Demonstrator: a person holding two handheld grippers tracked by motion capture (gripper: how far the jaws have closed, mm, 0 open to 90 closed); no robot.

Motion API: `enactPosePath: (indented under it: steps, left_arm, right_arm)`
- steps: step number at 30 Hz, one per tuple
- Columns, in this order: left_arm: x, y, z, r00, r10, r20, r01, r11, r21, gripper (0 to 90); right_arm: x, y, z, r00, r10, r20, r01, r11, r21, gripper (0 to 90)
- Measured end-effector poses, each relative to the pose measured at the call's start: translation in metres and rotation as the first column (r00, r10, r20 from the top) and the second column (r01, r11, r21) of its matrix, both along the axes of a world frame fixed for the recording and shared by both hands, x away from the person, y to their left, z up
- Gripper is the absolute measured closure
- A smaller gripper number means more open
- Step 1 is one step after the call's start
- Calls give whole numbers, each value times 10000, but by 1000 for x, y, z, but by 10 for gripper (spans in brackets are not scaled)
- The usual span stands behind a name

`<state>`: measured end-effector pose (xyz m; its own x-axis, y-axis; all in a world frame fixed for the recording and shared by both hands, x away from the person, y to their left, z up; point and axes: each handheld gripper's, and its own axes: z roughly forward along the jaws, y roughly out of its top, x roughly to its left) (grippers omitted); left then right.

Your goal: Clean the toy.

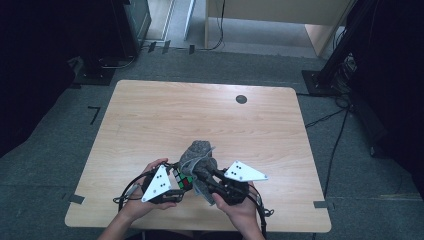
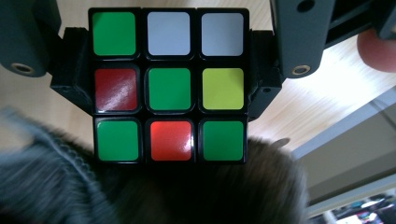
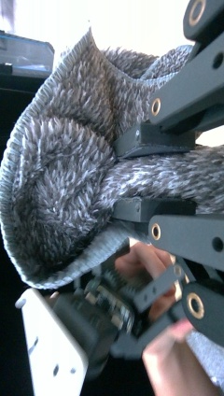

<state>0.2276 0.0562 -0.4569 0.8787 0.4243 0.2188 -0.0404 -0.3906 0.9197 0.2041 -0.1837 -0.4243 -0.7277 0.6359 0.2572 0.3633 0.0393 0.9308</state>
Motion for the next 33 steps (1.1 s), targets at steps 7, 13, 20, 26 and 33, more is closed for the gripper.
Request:
enactPosePath:
  steps: [7, 13, 20, 26, 33]
  left_arm:
    - [5, 9, 1, 9995, -145, -279, 140, 9998, -166, 346]
    - [8, 0, -3, 9989, 157, -434, -152, 9998, 126, 345]
    - [3, 4, 4, 9979, 116, -634, -138, 9993, -342, 345]
    - [5, 1, 1, 9970, 262, -732, -265, 9996, -24, 345]
    - [3, -2, 1, 9972, 59, -743, -80, 9996, -280, 345]
  right_arm:
    - [9, -4, -17, 9950, -918, -396, 901, 9951, -418, 733]
    - [7, -5, -14, 9928, -1147, -342, 1121, 9912, -705, 732]
    - [2, 0, -9, 9960, -896, 22, 896, 9954, -325, 730]
    - [12, -14, -22, 9840, -1503, -953, 1442, 9872, -686, 723]
    - [-1, -4, -7, 9984, -552, -92, 550, 9983, -214, 720]
